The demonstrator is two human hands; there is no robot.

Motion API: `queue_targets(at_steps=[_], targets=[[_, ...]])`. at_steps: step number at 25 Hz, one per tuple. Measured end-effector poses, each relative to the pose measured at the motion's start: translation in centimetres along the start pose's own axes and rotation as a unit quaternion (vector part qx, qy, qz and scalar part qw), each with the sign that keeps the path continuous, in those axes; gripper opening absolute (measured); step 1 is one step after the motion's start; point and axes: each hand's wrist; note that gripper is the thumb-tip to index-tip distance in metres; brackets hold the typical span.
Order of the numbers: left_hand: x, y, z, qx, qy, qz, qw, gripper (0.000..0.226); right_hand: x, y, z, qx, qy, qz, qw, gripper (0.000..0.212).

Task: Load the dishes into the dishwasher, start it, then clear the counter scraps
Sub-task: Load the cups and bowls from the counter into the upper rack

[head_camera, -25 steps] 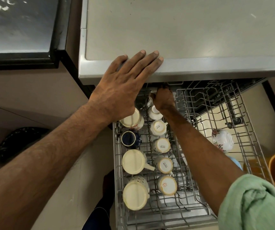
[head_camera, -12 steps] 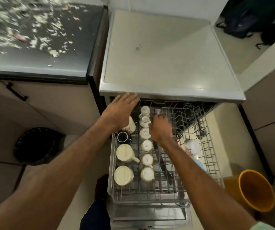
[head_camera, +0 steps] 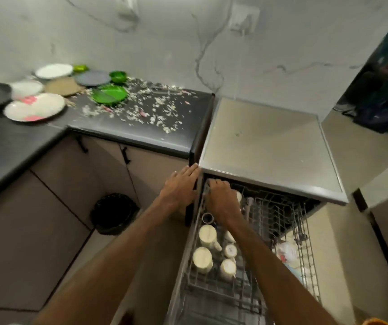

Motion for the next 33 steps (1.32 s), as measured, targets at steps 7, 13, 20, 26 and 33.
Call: queue_targets(at_steps=[7, 13, 20, 26, 33], targets=[[11.6, -9.7, -4.7, 0.019, 0.061, 0.046, 0.997, 0.076, 5.6, -11.7, 6.6, 0.032, 0.068, -0.017, 0.997, 0.048], [21.3, -21.5, -8.5, 0.067, 0.121, 0.054, 0.989, 0.074, 7.8, -25.7, 12.2, 0.077, 0.074, -0.013, 0.994, 0.048], [25.1, -29.4, -8.6, 0.14, 0.119, 0.02, 0.983, 0.044, 6.9, -32.9, 17.7, 0.115, 0.048, -0.014, 0.992, 0.049], [24.6, -35.3, -3.7, 0.159, 0.131, 0.001, 0.979, 0.037, 4.4, -34.4, 26.5, 0.115, 0.052, 0.013, 0.992, 0.045], [27.2, -40.7, 4.4, 0.175, 0.132, -0.009, 0.976, 0.03, 2.3, -34.9, 35.1, 0.126, 0.033, 0.017, 0.991, 0.042]])
Point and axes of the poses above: each hand's wrist, its own z-axis towards the middle knuckle, its own x-axis out of the back of the hand, y = z × x, and after that the axes turned 14 degrees about -z, right-handed
